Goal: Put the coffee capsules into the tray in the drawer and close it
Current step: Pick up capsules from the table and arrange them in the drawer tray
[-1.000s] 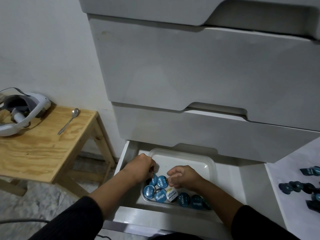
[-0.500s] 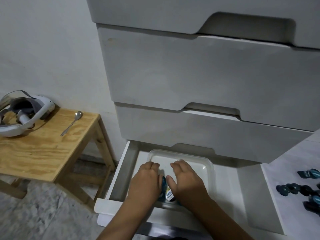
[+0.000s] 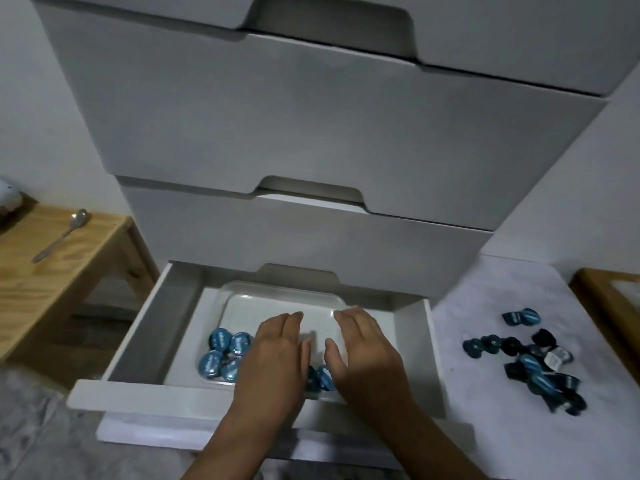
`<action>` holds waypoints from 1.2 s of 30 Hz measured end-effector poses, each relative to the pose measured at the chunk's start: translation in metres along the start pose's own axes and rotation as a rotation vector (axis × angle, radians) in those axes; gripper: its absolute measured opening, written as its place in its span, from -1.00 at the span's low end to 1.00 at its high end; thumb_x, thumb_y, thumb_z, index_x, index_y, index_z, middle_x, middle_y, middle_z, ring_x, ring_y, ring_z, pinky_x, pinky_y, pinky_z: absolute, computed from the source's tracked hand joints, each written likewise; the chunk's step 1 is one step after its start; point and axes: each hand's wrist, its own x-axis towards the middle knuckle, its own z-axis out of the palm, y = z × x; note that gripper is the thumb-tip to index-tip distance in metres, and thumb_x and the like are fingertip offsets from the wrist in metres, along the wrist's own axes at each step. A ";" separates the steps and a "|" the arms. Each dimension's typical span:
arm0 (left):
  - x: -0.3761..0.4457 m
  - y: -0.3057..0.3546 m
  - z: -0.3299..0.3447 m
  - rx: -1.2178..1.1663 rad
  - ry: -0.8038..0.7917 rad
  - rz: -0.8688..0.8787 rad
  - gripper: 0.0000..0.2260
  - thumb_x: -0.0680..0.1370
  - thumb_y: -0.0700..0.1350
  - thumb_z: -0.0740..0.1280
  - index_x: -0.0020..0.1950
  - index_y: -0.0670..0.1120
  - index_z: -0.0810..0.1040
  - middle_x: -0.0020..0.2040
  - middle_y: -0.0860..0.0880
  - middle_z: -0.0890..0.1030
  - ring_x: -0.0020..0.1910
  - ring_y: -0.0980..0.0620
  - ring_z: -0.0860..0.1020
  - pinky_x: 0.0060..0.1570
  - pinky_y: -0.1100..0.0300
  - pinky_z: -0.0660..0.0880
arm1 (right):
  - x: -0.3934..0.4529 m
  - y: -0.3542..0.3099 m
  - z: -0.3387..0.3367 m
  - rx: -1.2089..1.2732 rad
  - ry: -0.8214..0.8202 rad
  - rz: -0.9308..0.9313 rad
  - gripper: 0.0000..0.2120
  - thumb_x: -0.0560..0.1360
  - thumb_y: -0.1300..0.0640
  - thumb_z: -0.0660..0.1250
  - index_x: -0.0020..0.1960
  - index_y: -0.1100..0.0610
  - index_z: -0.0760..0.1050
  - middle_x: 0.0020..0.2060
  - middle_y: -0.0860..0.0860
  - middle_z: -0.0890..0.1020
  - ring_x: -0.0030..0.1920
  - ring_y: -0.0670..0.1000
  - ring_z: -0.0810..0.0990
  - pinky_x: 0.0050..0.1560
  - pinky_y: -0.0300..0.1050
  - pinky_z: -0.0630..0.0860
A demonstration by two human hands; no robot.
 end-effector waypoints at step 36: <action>0.085 0.251 0.282 -0.356 -0.118 0.004 -0.71 0.44 -0.26 0.24 0.09 0.00 0.55 0.06 0.06 0.57 0.04 0.09 0.51 -0.03 0.32 0.36 | -0.168 0.318 0.040 0.264 -0.222 0.518 -0.86 0.30 0.31 0.43 -0.16 0.21 0.54 -0.25 0.12 0.56 -0.27 0.13 0.55 -0.43 -0.18 0.35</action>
